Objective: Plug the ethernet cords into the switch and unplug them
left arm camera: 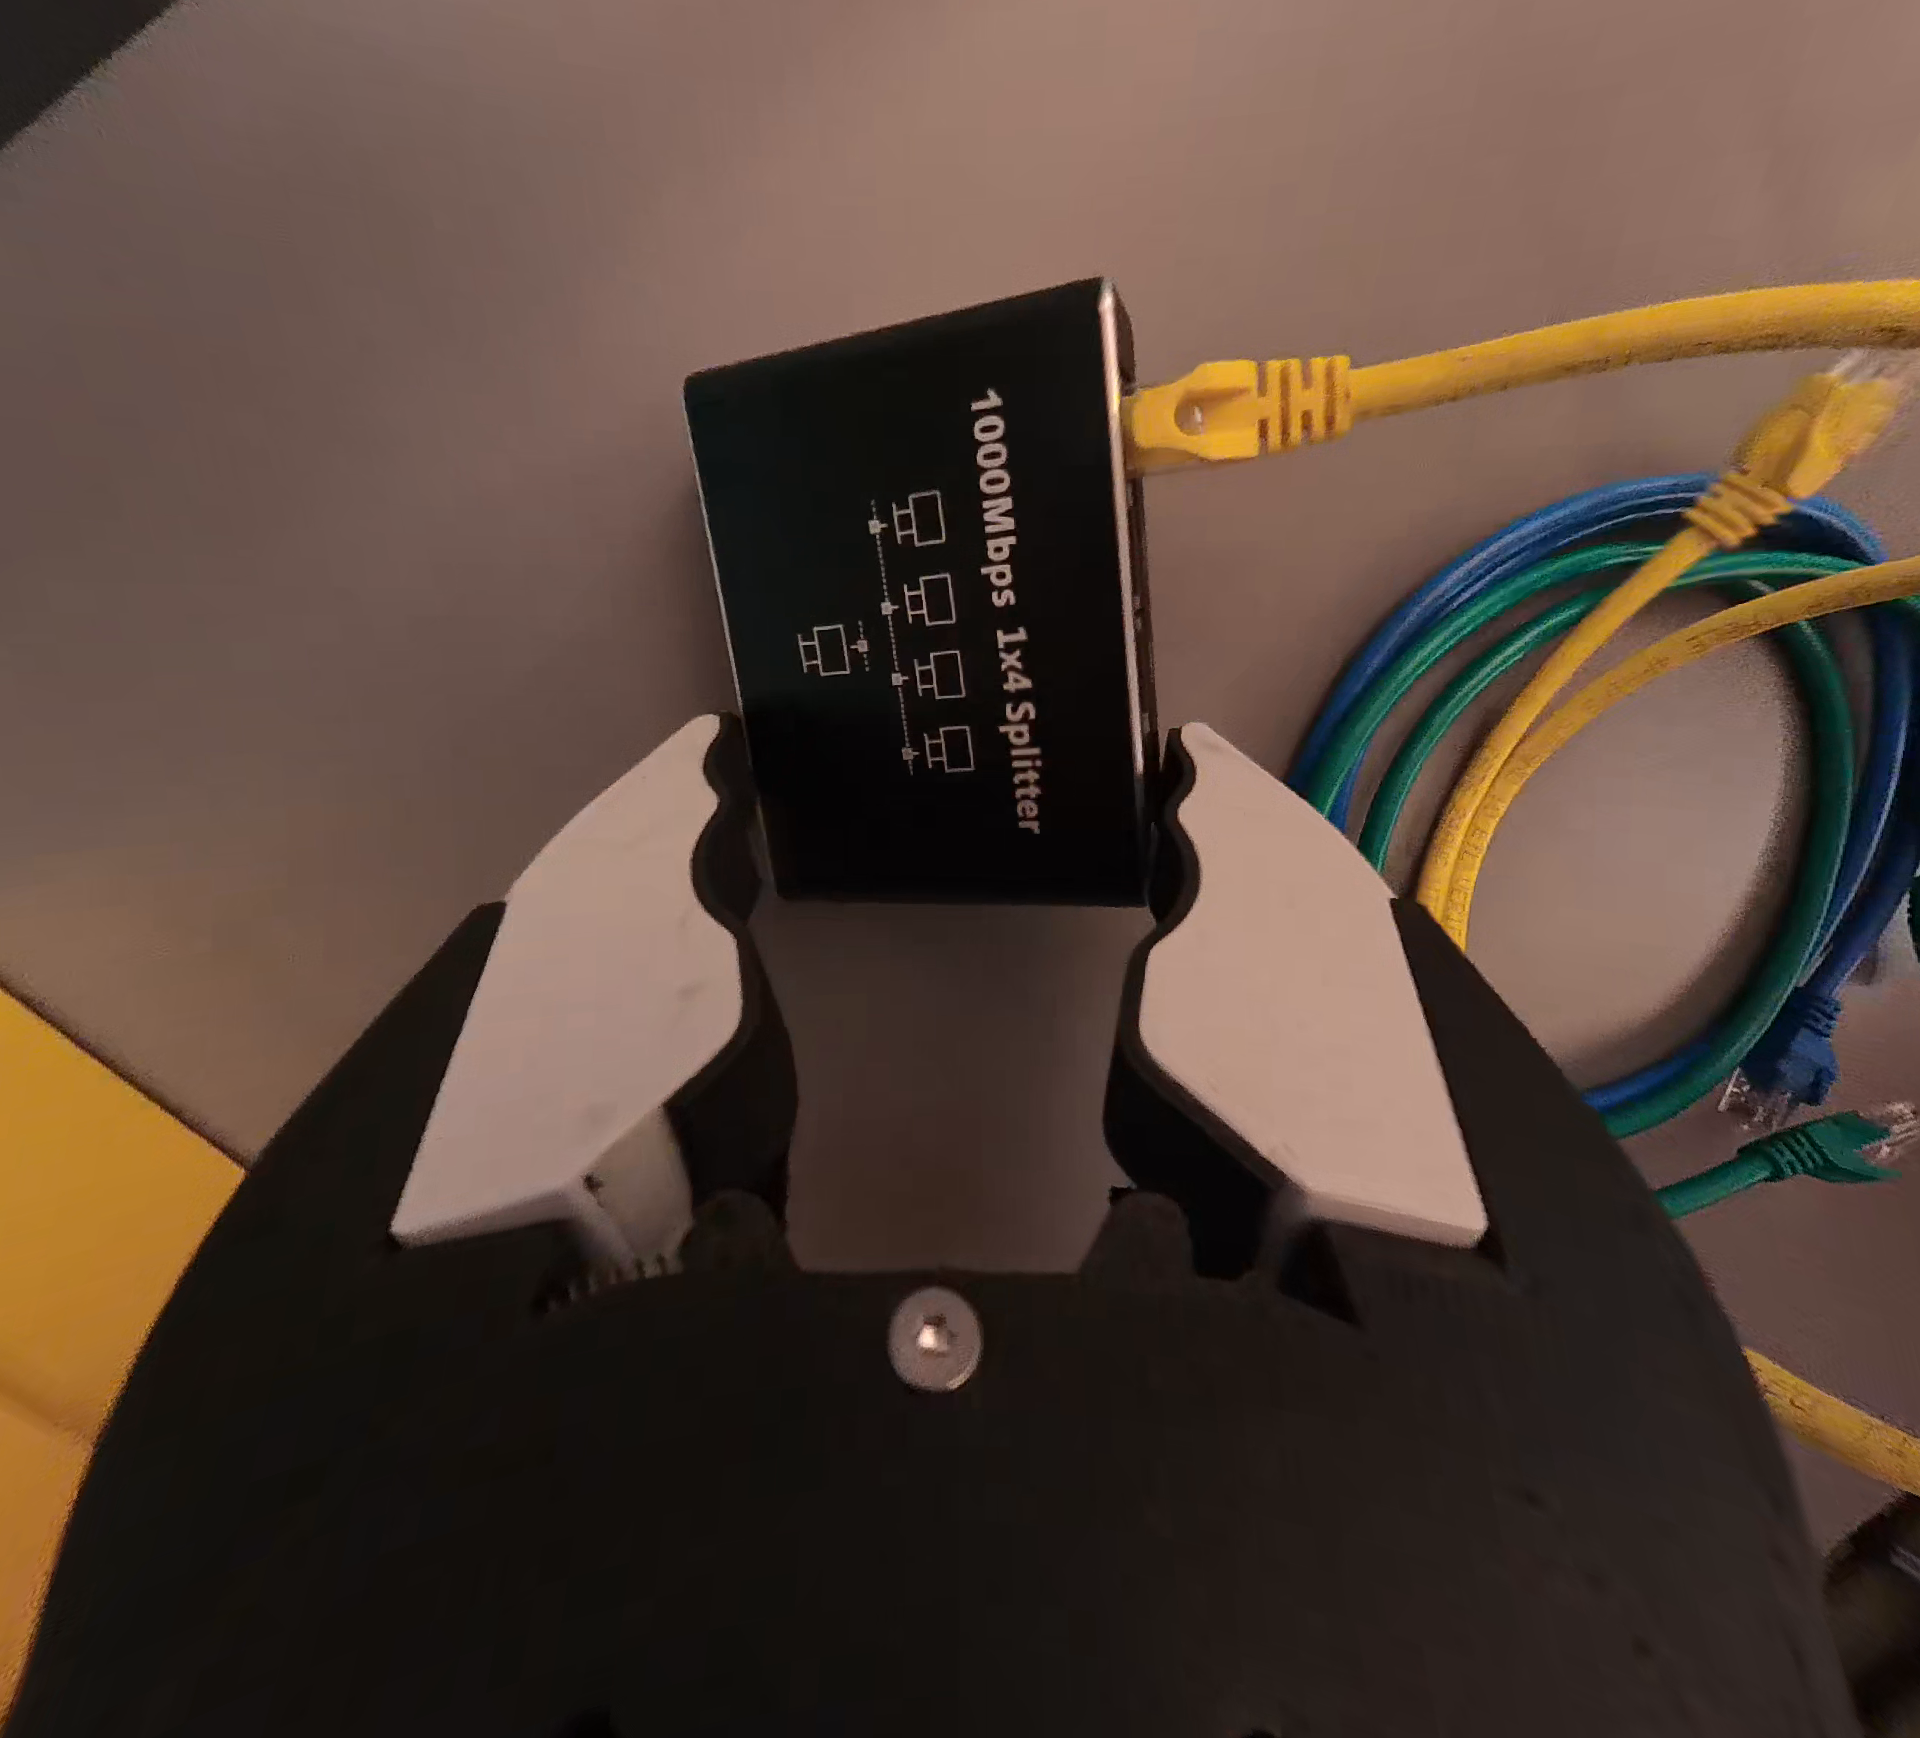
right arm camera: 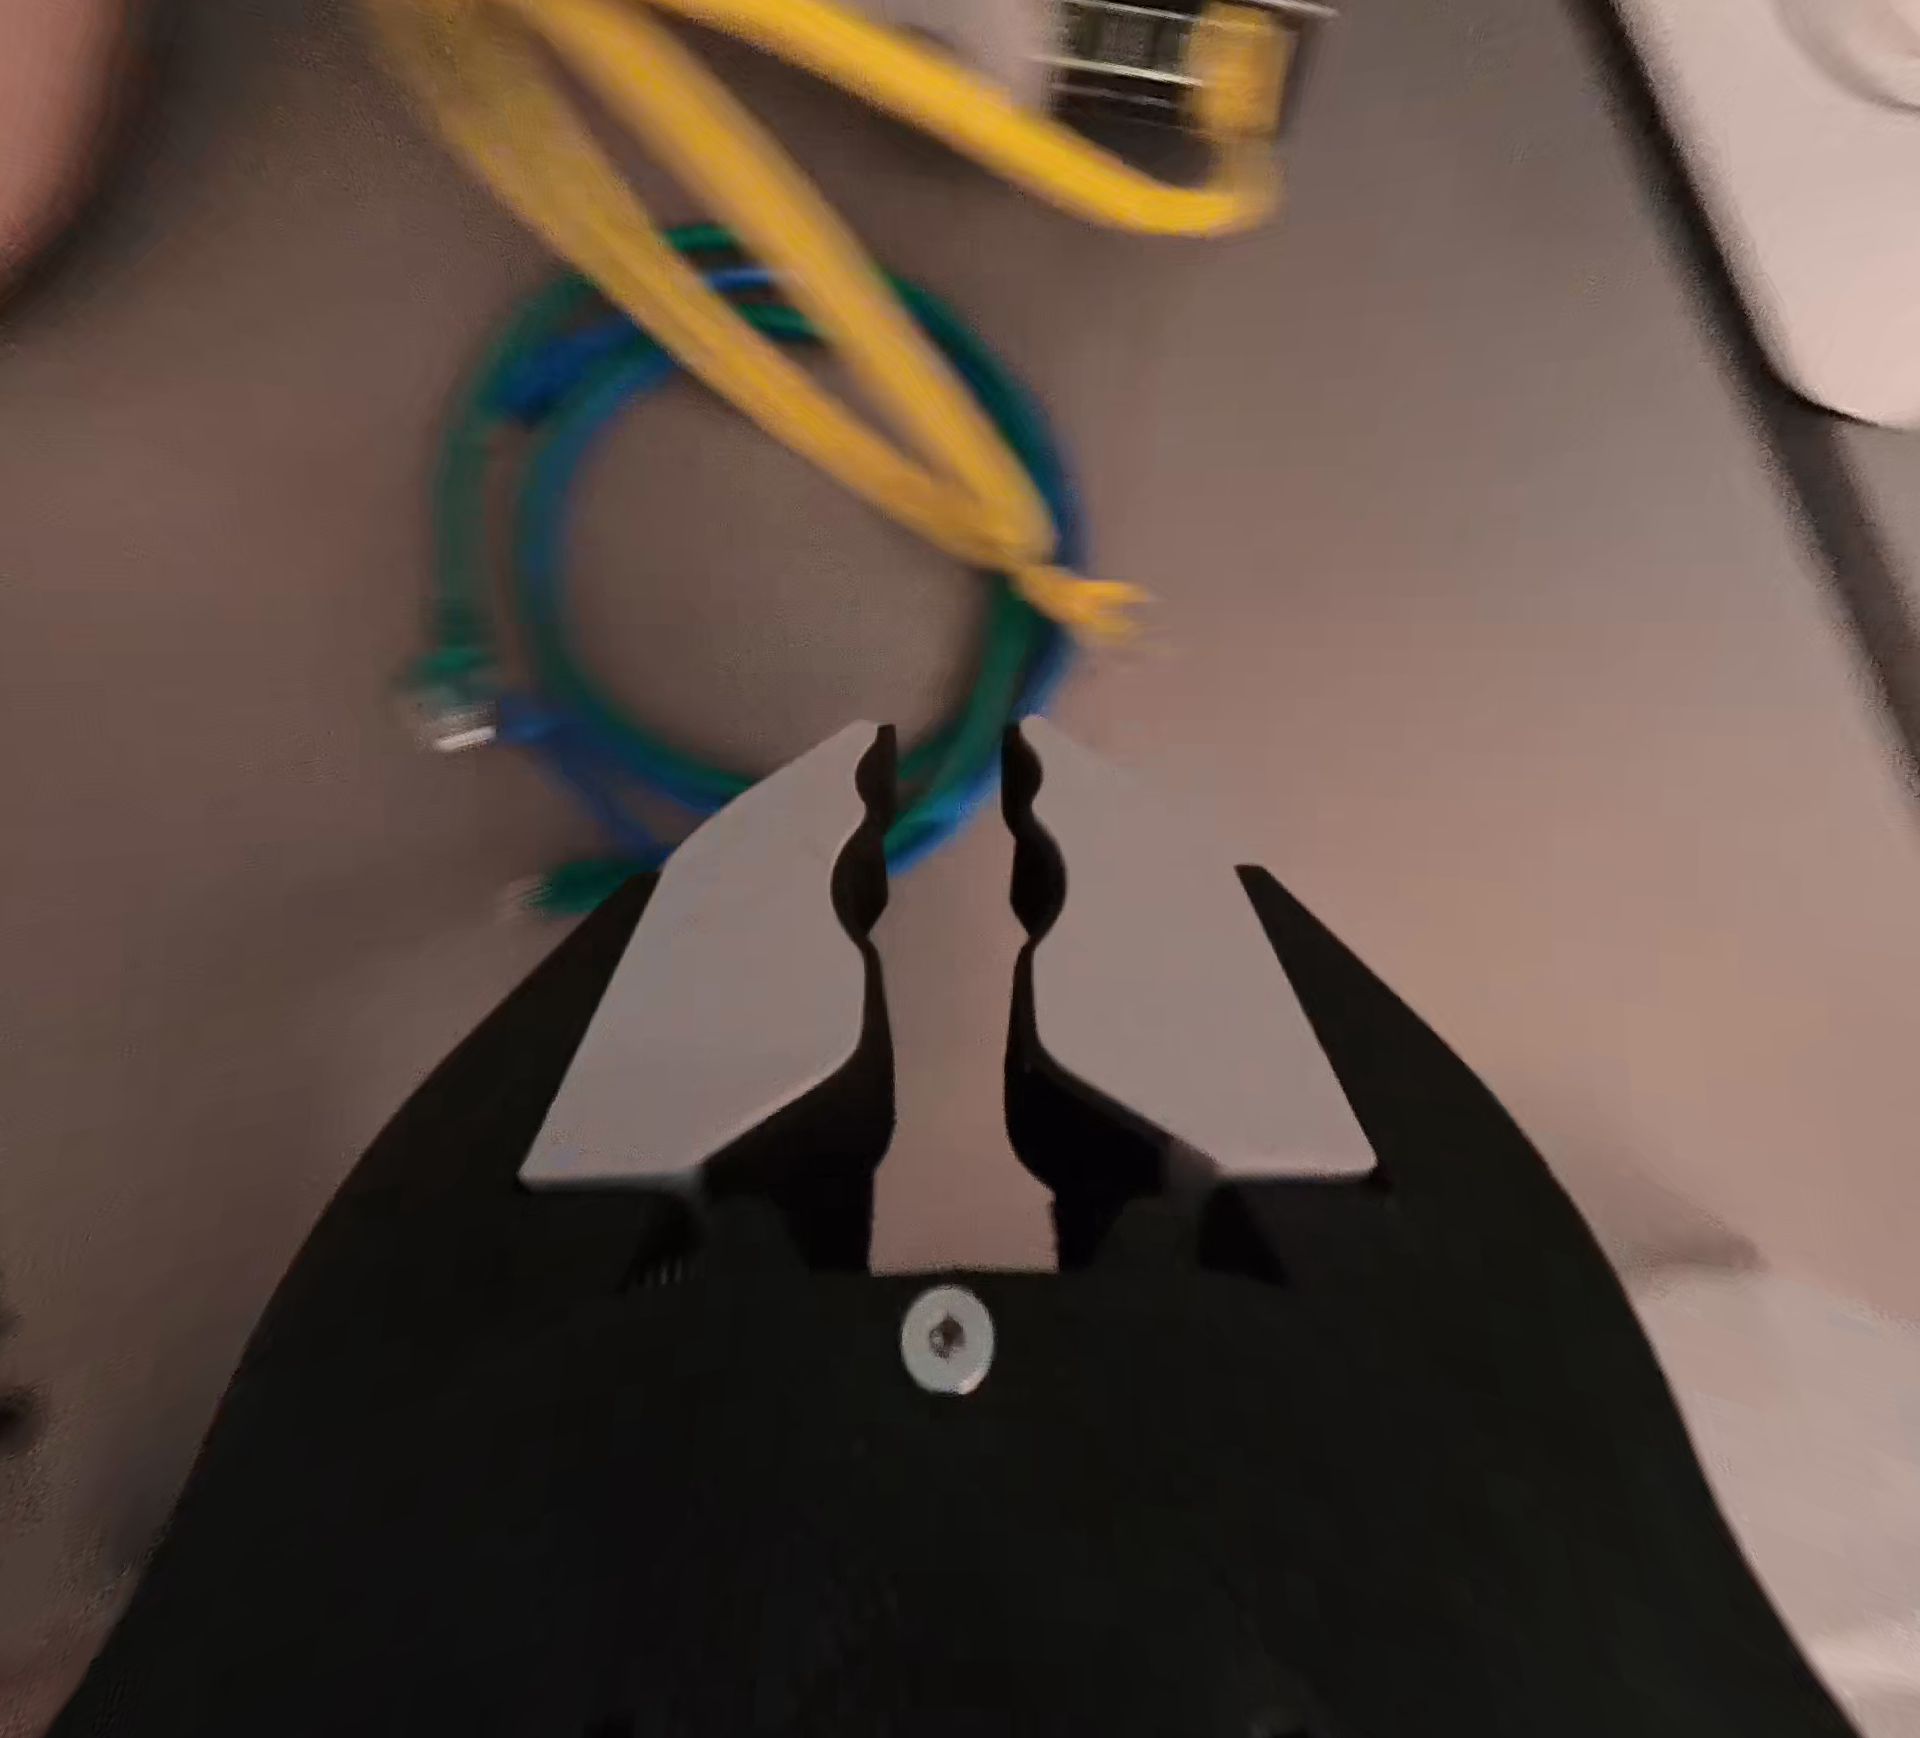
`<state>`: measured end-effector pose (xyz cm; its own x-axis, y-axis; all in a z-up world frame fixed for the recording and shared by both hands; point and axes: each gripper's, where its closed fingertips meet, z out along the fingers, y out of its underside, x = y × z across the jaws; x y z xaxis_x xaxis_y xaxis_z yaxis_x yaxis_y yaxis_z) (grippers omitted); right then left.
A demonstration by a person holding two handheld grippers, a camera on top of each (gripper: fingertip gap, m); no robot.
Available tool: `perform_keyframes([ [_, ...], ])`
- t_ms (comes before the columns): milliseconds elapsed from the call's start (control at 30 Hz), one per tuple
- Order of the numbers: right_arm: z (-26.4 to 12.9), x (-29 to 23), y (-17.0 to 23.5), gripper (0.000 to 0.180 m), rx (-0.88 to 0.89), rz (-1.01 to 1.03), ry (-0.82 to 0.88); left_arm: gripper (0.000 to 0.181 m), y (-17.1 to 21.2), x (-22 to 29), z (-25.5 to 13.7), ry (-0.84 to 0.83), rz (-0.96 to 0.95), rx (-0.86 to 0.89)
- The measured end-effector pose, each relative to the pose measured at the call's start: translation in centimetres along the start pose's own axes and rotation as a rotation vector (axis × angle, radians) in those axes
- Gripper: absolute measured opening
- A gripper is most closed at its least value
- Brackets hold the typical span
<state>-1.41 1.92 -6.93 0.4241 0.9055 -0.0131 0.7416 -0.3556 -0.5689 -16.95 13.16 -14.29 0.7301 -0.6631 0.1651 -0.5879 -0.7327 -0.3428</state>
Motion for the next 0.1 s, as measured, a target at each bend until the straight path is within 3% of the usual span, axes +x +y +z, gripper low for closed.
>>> perform_keyframes([
  [33,-0.3,-3.1,-0.3,0.022,0.006,-0.060,-0.141,0.074,0.0,0.0,0.0,0.009,-0.003,0.003],
  [100,-0.3,-8.6,0.0,0.024,-0.021,-0.270,-0.347,0.074,0.0,-0.1,-0.1,0.023,-0.008,0.012],
])
